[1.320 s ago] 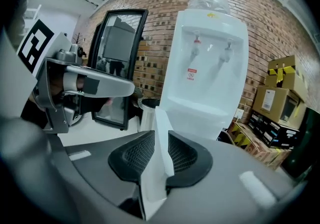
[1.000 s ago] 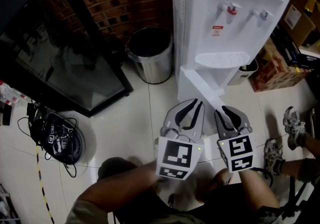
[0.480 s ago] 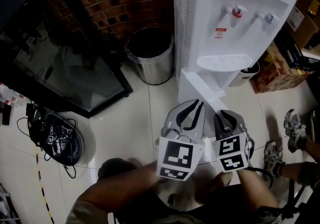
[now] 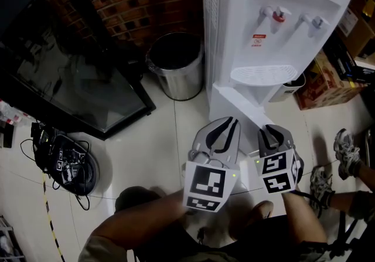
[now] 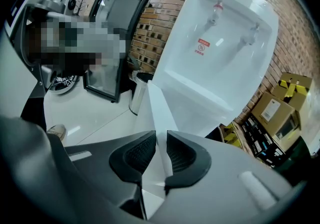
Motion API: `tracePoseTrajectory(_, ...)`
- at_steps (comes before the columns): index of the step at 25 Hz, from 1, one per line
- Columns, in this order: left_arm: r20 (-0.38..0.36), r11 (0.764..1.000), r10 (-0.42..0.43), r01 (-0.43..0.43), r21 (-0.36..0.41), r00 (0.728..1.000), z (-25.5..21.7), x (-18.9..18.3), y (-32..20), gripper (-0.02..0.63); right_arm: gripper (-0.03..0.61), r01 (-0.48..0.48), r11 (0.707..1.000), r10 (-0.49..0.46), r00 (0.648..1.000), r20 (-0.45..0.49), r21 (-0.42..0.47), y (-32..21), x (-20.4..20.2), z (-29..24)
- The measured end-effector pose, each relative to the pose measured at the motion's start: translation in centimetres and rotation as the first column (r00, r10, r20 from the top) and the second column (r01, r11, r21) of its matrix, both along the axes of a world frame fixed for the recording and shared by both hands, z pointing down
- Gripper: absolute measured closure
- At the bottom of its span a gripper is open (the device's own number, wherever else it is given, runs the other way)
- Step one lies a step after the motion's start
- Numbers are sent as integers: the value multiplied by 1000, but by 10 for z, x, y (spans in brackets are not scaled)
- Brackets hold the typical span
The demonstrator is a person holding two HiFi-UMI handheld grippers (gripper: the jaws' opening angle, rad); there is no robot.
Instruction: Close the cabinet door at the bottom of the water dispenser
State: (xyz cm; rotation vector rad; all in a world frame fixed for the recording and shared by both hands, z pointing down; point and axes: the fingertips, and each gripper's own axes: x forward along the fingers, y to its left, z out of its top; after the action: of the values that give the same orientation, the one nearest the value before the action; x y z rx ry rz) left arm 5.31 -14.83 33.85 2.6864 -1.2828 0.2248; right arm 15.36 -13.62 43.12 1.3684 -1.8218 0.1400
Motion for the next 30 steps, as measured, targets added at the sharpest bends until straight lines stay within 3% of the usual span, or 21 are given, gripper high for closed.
tracePoseTrajectory(19, 53, 998, -57, 59, -25, 997, 22, -12, -39, 584, 499, -146, 987, 145, 989, 9, 67, -68, 67, 2)
tracePoseTrajectory(26, 49, 996, -74, 76, -37, 996, 25, -17, -50, 584, 497, -226, 966, 216, 972, 89, 122, -99, 83, 2)
tracePoseTrajectory(30, 37, 996, -82, 83, -40, 996, 22, -18, -52, 584, 512, -279, 947, 248, 949, 193, 157, -115, 89, 4)
